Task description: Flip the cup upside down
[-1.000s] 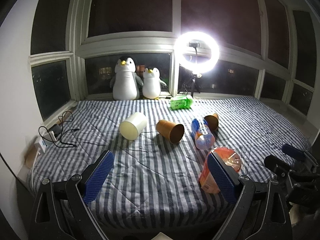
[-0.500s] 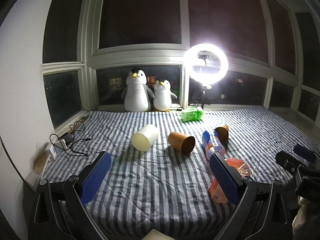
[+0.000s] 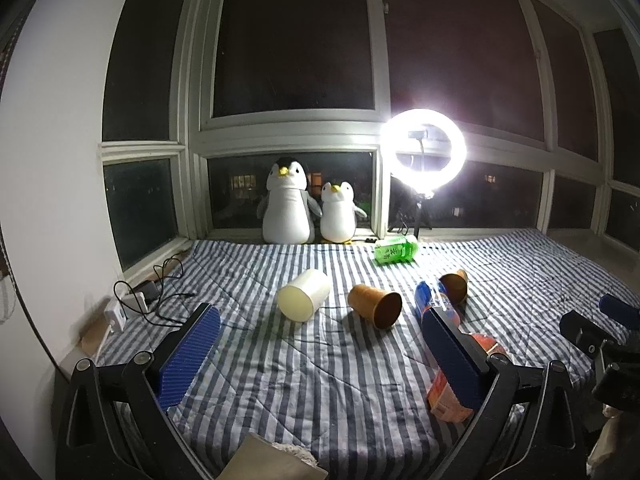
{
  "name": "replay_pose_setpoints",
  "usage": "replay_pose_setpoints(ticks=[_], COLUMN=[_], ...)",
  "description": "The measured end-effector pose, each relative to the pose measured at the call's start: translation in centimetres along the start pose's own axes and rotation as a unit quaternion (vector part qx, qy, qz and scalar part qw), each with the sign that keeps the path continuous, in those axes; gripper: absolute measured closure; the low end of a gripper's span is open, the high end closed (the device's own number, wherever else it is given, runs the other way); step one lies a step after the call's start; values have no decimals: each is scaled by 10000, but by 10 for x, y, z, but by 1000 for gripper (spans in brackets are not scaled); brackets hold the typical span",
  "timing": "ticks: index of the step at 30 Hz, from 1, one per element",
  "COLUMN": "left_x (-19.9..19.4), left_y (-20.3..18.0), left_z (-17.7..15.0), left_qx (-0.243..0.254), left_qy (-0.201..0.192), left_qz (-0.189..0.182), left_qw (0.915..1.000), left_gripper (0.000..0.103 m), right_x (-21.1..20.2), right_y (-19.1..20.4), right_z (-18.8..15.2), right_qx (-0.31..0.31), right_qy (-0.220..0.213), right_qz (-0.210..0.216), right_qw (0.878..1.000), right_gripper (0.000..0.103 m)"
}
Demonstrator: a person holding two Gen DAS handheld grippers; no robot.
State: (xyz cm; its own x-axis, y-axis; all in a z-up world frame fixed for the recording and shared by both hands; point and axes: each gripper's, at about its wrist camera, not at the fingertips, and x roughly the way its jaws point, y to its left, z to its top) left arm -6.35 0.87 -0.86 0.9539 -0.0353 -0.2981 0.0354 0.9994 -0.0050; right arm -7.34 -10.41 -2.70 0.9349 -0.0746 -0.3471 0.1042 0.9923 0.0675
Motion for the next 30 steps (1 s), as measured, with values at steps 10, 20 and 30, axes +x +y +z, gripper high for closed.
replay_pose_setpoints(ticks=[10, 20, 30], left_x=[-2, -1, -1], left_y=[2, 4, 5], left_z=[1, 1, 1], left_qx=[-30, -51, -48], left_qy=[-26, -29, -44], left_qz=[0, 16, 34], left_qw=[10000, 10000, 10000], left_gripper=[1, 1, 1], right_x=[0, 3, 5], right_y=[0, -1, 1], right_z=[0, -1, -3], right_qx=[-3, 40, 18], right_qy=[-2, 40, 78], right_qz=[-7, 30, 55], right_qw=[10000, 10000, 10000], right_gripper=[7, 7, 7])
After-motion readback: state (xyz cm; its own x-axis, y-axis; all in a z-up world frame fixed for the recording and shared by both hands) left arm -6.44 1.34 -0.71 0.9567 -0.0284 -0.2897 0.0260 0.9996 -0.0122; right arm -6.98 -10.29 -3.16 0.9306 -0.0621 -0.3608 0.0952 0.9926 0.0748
